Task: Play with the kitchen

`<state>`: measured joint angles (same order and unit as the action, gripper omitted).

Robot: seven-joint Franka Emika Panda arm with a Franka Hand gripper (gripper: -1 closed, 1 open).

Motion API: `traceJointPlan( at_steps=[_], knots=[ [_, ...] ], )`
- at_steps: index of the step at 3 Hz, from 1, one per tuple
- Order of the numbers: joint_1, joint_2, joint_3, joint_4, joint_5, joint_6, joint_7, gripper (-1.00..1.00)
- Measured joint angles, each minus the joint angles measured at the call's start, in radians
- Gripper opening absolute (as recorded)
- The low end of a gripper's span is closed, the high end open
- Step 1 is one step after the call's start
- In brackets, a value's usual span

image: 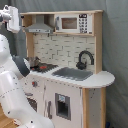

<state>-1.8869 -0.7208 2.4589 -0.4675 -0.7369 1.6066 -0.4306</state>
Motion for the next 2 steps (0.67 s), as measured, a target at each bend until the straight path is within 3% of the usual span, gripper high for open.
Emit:
traceJointPlan(
  at_steps=[2],
  knots=[
    [-0.024,-0.045,-0.001,0.0,-0.112,0.199,-0.025,1.0]
  ],
)
